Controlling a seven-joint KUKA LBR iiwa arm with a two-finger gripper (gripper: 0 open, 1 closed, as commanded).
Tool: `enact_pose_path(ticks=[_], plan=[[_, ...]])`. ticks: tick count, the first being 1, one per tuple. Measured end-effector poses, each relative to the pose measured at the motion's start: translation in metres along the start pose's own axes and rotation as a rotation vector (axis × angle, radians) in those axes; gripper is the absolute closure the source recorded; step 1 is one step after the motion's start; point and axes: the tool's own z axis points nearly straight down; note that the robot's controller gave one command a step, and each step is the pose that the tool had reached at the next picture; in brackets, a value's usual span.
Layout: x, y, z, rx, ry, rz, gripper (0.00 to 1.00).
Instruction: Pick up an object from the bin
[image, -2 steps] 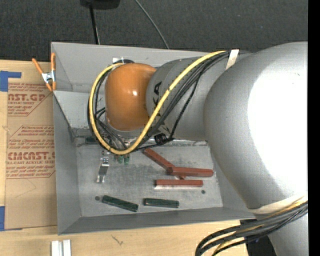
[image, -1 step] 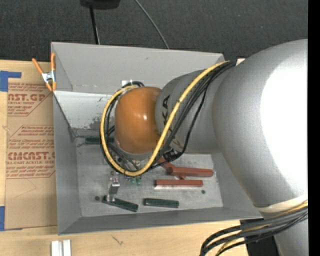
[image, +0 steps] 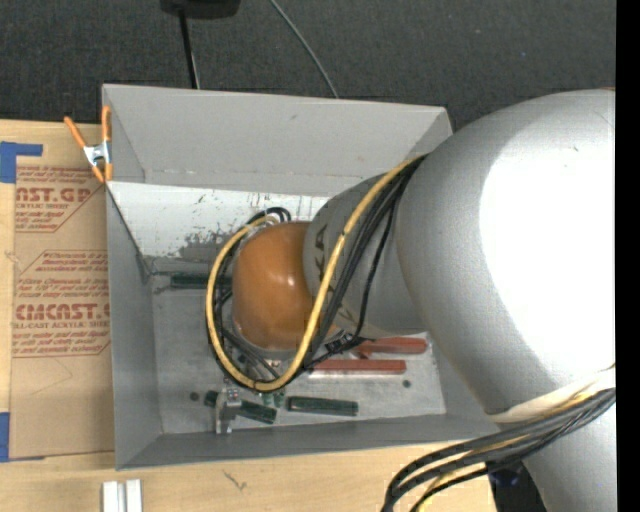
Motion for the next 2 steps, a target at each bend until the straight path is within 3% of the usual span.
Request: enact_pose_path(ticks=[1, 2], plan=[[0.0005, -0.0023, -0.0032, -0.001, -0.001, 0.029, 1.00], [0.0005, -0.0023, -0.0032, -0.001, -0.001, 0.029, 1.00]])
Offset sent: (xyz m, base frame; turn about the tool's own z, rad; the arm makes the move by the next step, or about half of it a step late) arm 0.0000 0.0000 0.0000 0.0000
